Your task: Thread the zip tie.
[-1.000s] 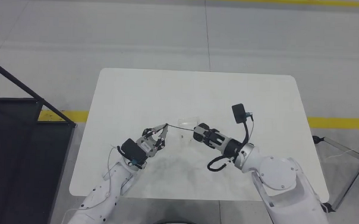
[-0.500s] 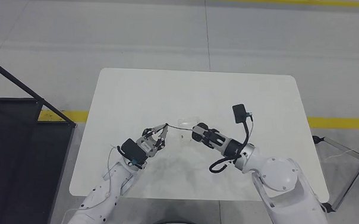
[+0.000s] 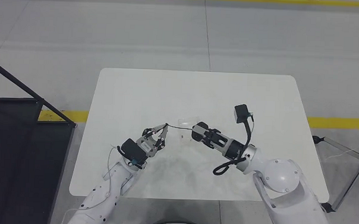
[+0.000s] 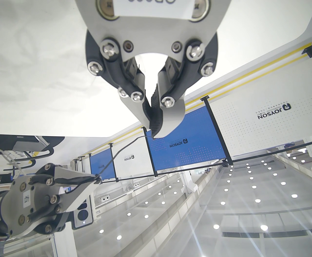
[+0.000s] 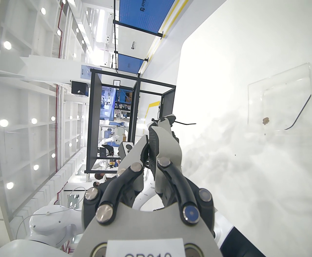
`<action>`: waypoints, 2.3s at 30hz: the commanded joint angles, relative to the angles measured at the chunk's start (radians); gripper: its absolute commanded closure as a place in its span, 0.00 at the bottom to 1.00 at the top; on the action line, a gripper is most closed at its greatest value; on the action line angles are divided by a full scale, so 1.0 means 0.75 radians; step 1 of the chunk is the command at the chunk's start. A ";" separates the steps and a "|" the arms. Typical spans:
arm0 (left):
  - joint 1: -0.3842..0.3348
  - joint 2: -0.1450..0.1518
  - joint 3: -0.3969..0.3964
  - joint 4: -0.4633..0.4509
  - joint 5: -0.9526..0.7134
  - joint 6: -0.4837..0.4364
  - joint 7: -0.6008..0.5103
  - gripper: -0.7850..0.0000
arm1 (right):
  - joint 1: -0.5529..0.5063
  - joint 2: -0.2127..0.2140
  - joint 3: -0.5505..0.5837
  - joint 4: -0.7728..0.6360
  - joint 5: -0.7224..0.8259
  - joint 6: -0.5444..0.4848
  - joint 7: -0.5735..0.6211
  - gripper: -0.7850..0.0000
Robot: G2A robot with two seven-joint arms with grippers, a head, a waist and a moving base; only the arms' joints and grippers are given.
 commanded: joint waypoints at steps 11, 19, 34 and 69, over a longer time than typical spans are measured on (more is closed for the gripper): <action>0.000 0.000 0.000 0.000 0.000 0.000 0.000 1.00 | 0.001 -0.004 -0.005 0.016 0.031 -0.069 -0.007 1.00; 0.000 0.000 0.000 0.000 0.000 0.000 0.000 1.00 | -0.003 -0.006 -0.002 0.025 0.053 -0.109 -0.017 1.00; 0.024 0.001 -0.009 -0.047 -0.019 -0.008 -0.028 1.00 | 0.027 -0.007 -0.035 0.019 -0.040 0.018 -0.017 1.00; 0.056 0.003 -0.016 -0.078 0.038 0.021 0.008 1.00 | 0.077 -0.013 -0.102 -0.009 -0.237 0.261 -0.043 1.00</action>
